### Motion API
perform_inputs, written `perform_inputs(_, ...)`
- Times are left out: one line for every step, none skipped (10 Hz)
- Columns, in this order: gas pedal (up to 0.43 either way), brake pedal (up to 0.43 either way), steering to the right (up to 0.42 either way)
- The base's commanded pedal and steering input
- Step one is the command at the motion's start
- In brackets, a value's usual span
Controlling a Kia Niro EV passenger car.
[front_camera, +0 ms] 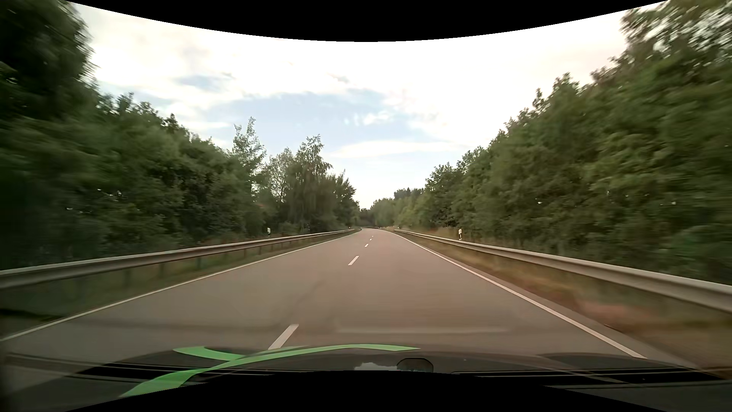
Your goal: Follow the waypoints while adhering to traffic rules and regulations
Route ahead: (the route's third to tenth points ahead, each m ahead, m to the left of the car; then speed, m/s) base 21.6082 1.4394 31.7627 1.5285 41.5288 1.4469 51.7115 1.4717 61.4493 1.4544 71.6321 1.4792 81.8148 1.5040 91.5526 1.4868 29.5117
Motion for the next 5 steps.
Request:
perform_inputs(0.339,0.000,-0.002)
perform_inputs(0.339,0.000,-0.002)
perform_inputs(0.339,0.000,-0.002)
perform_inputs(0.339,0.000,-0.002)
perform_inputs(0.339,0.000,-0.003)
